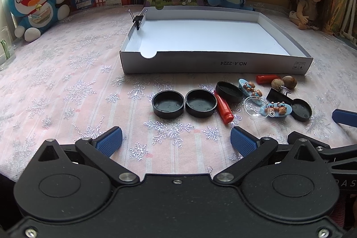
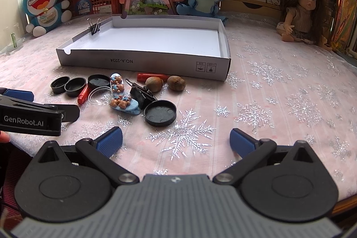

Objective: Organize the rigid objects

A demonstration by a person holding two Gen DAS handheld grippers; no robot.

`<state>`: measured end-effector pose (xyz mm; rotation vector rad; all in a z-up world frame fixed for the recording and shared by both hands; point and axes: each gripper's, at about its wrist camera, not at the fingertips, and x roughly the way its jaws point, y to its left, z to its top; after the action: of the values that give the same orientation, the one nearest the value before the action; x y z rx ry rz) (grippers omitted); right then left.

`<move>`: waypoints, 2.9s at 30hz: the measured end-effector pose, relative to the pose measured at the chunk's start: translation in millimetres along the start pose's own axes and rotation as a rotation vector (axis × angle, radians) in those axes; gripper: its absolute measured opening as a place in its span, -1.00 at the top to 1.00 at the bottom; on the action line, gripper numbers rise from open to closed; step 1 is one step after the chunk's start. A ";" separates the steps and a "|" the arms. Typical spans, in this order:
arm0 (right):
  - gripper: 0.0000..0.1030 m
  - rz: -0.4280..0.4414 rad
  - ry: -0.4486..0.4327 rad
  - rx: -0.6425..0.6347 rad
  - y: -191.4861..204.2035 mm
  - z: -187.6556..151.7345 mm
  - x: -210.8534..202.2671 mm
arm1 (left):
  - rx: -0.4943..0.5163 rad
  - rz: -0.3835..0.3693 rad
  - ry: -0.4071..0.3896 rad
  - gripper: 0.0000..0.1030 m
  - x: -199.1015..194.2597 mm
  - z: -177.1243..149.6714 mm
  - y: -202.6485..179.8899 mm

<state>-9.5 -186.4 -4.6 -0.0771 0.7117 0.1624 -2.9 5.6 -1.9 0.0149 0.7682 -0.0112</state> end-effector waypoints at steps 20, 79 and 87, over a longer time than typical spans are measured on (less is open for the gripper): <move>-0.56 -0.015 -0.093 -0.061 -6.6 5.5 -7.9 | 0.026 -0.025 -0.093 0.11 -12.2 5.6 23.4; 0.28 -0.057 -0.200 -0.046 -16.0 25.0 -5.7 | -0.034 -0.027 -0.201 0.42 -5.1 37.4 27.8; 0.29 -0.060 -0.300 -0.044 -21.5 40.9 -7.0 | -0.045 -0.026 -0.248 0.42 -10.1 55.0 27.5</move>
<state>15.3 -203.3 31.2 -0.1137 0.4064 0.1285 28.5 32.2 44.9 -0.0385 0.5204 -0.0198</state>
